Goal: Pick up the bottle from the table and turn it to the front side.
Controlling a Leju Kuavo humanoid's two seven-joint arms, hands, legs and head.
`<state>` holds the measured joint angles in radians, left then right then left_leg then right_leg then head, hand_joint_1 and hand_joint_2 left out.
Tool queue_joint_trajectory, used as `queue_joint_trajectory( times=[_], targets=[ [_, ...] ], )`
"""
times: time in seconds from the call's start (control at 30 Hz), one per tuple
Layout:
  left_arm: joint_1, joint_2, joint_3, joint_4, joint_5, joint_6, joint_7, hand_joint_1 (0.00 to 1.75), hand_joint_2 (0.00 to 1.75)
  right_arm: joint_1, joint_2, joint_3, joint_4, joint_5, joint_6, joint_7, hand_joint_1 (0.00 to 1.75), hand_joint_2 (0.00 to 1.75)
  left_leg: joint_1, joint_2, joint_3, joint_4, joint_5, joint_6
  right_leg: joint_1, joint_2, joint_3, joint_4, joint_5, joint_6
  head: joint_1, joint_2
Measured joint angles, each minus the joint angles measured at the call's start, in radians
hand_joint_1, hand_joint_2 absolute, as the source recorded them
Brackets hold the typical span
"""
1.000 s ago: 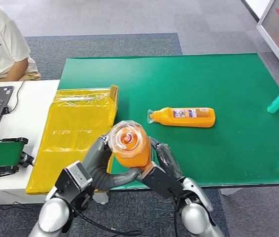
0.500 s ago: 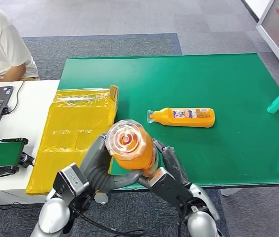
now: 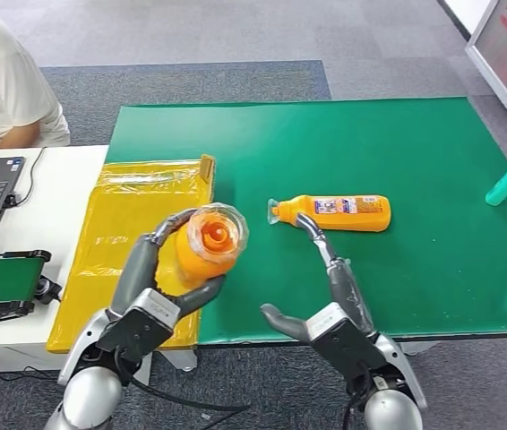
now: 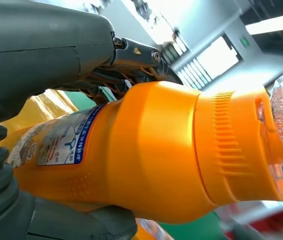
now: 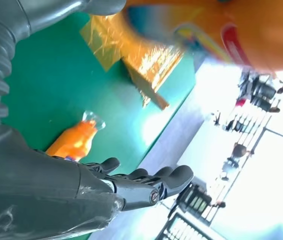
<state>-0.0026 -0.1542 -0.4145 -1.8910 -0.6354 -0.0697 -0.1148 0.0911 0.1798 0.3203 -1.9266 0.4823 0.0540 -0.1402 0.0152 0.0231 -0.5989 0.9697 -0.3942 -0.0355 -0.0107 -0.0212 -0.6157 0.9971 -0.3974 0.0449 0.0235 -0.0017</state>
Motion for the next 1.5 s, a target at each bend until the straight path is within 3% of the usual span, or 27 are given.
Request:
queue_joint_trajectory(
  times=[0.13, 0.4, 0.5, 0.63, 0.9, 1.17, 1.5],
  targets=[
    [0.009, -0.009, 0.051, -0.008, -0.151, 0.035, 0.02, 1.75, 1.75, 0.016, 0.009, -0.029, -0.03, 0.005, 0.0, 0.003, 0.0, 1.75, 0.0, 0.0, 0.0, 0.0, 0.0, 0.0, 0.0, 0.0, 0.0, 0.0, 0.0, 0.0, 0.0, 0.0],
    [0.012, -0.021, 0.176, -0.01, -0.706, 0.165, 0.068, 1.75, 1.75, 0.053, 0.031, -0.08, -0.117, 0.009, 0.018, 0.003, 0.0, 1.75, 0.0, 0.0, 0.0, 0.0, 0.0, 0.0, 0.0, 0.0, 0.0, 0.0, 0.0, 0.0, 0.0, 0.0],
    [0.006, -0.021, 0.212, -0.008, -0.845, 0.176, 0.09, 1.75, 1.75, 0.054, 0.034, -0.086, -0.139, 0.008, 0.022, 0.002, 0.0, 1.75, 0.0, 0.0, 0.0, 0.0, 0.0, 0.0, 0.0, 0.0, 0.0, 0.0, 0.0, 0.0, 0.0, 0.0],
    [-0.013, -0.007, 0.243, 0.006, -0.914, 0.189, 0.109, 1.75, 0.0, 0.054, 0.034, -0.09, -0.15, -0.001, 0.029, -0.002, 0.0, 1.75, 0.0, 0.0, 0.0, 0.0, 0.0, 0.0, 0.0, 0.0, 0.0, 0.0, 0.0, 0.0, 0.0, 0.0],
    [-0.092, 0.117, 0.247, 0.187, -0.916, 0.25, 0.107, 1.75, 0.0, 0.055, 0.034, -0.105, -0.151, -0.037, 0.042, -0.033, 0.0, 1.75, 0.0, 0.0, 0.0, 0.0, 0.001, -0.001, 0.0, 0.0, -0.001, 0.0, 0.0, -0.001, 0.0, 0.0],
    [-0.169, 0.152, 0.253, 0.38, -0.916, 0.248, 0.036, 1.75, 0.0, 0.052, 0.034, -0.116, -0.159, -0.066, 0.043, -0.038, 0.0, 1.75, 0.0, 0.0, 0.0, 0.0, 0.001, 0.0, 0.0, 0.0, -0.001, 0.0, 0.001, -0.001, 0.0, 0.0],
    [-0.195, 0.165, 0.254, 0.495, -0.916, 0.248, 0.007, 1.75, 0.0, 0.053, 0.033, -0.123, -0.166, -0.088, 0.044, -0.045, 0.0, 1.75, 0.0, 0.0, 0.0, 0.0, 0.001, 0.0, 0.0, 0.0, -0.001, 0.0, 0.001, -0.001, 0.0, 0.0]
  ],
)
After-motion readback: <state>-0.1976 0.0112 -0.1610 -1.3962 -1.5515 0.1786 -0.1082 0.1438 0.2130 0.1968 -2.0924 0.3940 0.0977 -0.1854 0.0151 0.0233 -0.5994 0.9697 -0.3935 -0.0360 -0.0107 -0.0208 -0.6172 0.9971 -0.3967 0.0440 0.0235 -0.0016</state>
